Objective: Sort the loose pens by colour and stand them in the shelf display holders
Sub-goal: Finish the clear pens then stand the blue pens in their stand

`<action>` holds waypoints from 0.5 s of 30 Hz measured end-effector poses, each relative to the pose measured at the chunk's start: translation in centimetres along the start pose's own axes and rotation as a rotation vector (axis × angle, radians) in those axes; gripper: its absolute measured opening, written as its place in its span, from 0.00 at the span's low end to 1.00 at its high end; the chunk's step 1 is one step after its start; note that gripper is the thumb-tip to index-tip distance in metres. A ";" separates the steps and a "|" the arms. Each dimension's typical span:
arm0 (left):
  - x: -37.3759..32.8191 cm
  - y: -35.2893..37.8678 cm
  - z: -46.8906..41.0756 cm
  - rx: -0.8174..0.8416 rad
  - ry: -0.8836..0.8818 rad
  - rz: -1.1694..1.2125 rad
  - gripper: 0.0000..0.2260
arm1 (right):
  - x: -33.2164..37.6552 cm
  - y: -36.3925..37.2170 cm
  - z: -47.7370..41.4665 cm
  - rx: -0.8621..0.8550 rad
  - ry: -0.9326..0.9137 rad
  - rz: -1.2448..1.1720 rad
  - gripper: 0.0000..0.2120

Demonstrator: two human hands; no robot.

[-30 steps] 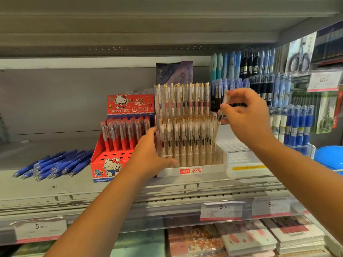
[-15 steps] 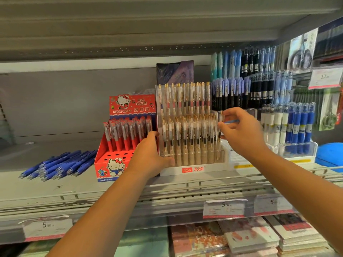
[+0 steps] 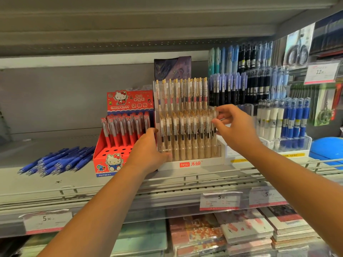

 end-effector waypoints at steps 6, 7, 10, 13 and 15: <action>0.0 0.1 0.0 -0.004 0.008 -0.003 0.34 | -0.8 0.1 0.0 0.001 0.029 -0.046 0.15; 0.0 0.2 -0.1 -0.006 0.008 -0.004 0.34 | -0.8 0.2 0.1 0.002 0.026 -0.048 0.15; 0.0 0.2 0.0 -0.003 0.008 0.000 0.34 | -0.9 0.2 0.1 0.007 0.042 -0.060 0.15; -0.1 0.2 0.1 0.002 0.005 0.011 0.35 | -1.2 0.0 0.1 0.010 0.070 -0.096 0.15; -0.1 0.2 0.2 0.004 0.004 0.016 0.35 | -0.8 0.0 0.2 0.028 0.033 -0.064 0.15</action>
Point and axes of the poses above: each hand's wrist, its own z-axis away from the middle knuckle, its own y-axis out of the palm, x = y × z, the point moved 6 cm from there along -z, towards the middle knuckle, and after that the axes turned 12 degrees about -y, right-handed, at the moved point
